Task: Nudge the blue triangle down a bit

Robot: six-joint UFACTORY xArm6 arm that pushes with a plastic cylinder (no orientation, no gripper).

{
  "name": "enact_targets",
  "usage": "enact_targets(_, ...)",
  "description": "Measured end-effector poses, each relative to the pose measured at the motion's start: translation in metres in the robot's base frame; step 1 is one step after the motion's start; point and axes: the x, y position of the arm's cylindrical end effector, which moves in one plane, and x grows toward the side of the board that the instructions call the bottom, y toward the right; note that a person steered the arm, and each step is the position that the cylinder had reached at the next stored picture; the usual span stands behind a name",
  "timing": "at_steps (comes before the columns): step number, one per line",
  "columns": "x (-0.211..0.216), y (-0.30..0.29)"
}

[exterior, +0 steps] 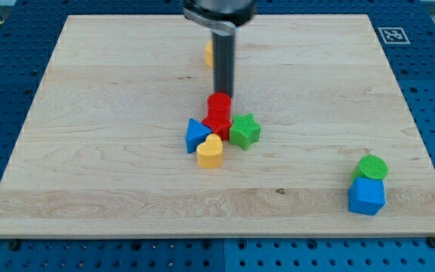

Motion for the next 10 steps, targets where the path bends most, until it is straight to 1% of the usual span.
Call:
enact_targets(2,0.073,0.092)
enact_targets(3,0.052,0.095)
enact_targets(4,0.009,0.085)
enact_targets(5,-0.005,0.06)
enact_targets(10,0.0,-0.059)
